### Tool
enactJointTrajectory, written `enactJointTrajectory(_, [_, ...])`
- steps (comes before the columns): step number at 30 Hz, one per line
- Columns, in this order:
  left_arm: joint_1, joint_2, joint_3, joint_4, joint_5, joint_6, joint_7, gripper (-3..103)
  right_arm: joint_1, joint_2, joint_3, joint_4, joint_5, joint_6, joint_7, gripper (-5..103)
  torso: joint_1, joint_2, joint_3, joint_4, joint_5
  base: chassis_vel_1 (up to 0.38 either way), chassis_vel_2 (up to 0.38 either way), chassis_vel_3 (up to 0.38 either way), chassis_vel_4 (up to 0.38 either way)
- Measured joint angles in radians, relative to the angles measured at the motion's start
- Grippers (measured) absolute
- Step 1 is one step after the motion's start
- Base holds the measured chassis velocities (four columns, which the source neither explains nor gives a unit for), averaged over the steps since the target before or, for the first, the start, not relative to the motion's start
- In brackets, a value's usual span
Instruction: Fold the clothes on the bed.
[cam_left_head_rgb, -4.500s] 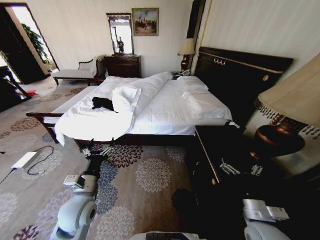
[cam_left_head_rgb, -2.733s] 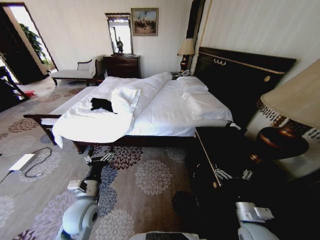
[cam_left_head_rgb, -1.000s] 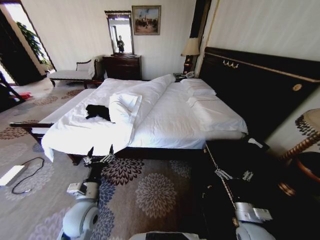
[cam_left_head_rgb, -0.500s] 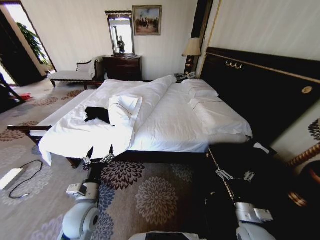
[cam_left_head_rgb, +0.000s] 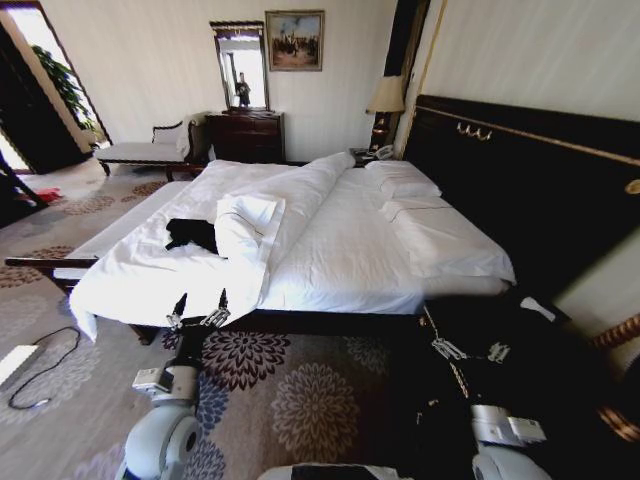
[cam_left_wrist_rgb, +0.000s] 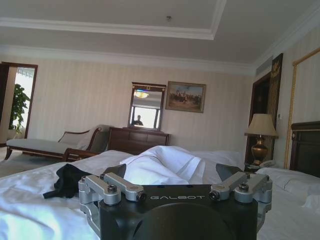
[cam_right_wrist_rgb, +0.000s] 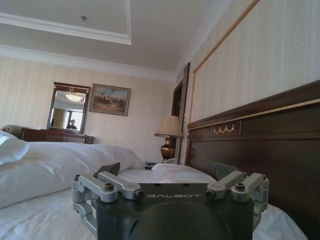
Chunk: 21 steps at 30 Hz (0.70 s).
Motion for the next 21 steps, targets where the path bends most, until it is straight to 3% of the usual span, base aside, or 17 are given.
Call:
enactJointTrajectory(12, [-0.004, 0.006, -0.005, 0.006, -0.002, -0.005, 0.000, 100, 0.007, -0.005, 0.002, -0.012, 0.000, 0.001, 0.003, 100, 0.000, 0.000, 0.000, 0.0000, -0.0001, -0.096, 0.089, 0.097, -0.099])
enactJointTrajectory(21, [-0.015, 0.011, -0.004, 0.023, -0.004, -0.006, -0.001, 100, 0.018, -0.006, -0.005, -0.035, 0.000, 0.002, 0.005, 100, 0.000, 0.000, 0.000, 0.0000, 0.0000, -0.213, 0.214, 0.204, -0.208])
